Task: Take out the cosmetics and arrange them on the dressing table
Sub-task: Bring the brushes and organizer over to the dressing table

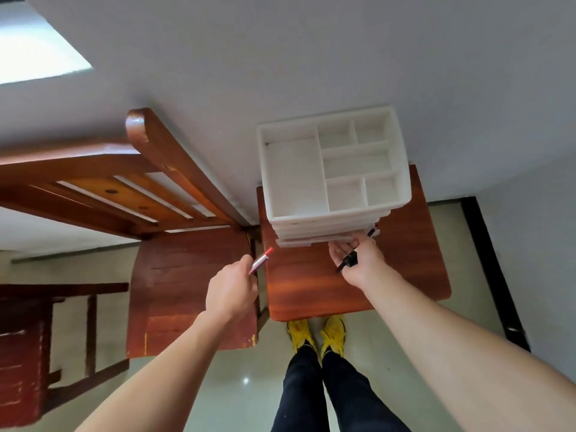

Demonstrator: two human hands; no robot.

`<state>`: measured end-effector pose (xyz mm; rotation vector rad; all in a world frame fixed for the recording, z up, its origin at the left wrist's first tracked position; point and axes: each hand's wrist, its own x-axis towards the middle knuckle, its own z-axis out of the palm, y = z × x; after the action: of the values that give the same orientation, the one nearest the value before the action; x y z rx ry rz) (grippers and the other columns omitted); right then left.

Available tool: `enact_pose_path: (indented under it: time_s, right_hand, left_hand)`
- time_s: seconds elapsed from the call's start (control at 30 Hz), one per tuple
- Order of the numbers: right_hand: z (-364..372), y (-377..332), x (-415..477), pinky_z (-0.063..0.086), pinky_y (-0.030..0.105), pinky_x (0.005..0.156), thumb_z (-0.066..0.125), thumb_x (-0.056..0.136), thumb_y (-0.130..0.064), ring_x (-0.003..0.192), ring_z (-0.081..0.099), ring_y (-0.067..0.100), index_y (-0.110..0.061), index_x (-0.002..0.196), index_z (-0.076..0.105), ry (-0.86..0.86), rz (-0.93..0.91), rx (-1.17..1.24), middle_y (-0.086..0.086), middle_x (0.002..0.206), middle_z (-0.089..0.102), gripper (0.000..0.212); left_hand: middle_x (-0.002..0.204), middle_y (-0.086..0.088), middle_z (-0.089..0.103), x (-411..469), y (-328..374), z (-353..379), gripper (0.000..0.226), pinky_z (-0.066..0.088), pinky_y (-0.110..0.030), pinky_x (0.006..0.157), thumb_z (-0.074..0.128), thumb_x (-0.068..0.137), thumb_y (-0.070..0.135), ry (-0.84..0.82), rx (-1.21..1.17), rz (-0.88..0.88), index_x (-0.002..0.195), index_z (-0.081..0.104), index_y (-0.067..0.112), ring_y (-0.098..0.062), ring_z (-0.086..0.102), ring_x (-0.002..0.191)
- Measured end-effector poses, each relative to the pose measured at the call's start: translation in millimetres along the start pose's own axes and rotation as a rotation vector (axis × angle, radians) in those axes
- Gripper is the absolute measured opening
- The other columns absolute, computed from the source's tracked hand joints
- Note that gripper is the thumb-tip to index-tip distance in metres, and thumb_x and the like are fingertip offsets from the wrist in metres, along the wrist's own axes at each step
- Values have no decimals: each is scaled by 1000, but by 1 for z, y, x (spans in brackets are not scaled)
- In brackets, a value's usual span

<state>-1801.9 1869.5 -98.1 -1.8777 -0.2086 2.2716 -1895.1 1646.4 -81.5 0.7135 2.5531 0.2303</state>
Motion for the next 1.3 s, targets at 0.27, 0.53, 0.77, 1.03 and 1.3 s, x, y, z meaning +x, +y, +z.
enact_pose_path:
  time_s: [0.27,0.53,0.77,1.03,1.3]
  right_hand:
    - [8,3,8,56,37,72,55,96,-16,100,70,31,-9,100,54,-30,8,-14,16,114,69,8]
    - [-19,19,-15,34,20,40,60,93,-20,44,45,12,-4,99,58,98,-190,-1025,10,74,68,17]
    - [-6,15,-74,29,29,50,66,87,-34,57,50,18,-18,60,45,-126,-606,-1816,-2,59,51,37]
    - [-2,49,-150,38,33,61,56,89,-47,80,57,24,-22,71,53,-521,-970,-2313,-2,79,59,31]
    - [-33,188,-238,43,29,65,51,92,-38,78,59,24,-21,68,51,-971,-1150,-2655,0,83,63,29]
  left_hand:
    - [65,1,45,-4,-15,3,11,31,-33,57,44,90,14,-11,-22,-29,81,38,14,-29,43,61]
    - [74,-3,51,-29,-22,-24,7,37,-33,61,43,91,20,-25,-22,-86,86,42,16,-30,48,67]
    - [82,-4,57,-91,-21,-52,9,46,-35,70,46,90,26,68,-63,-209,88,42,18,-31,59,80]
    - [75,-3,52,-220,-13,-50,10,37,-34,62,43,88,19,236,-93,-458,81,35,19,-32,51,72]
    - [94,-9,65,-415,-31,-25,3,38,-35,65,41,90,16,337,-119,-818,89,40,19,-36,60,88]
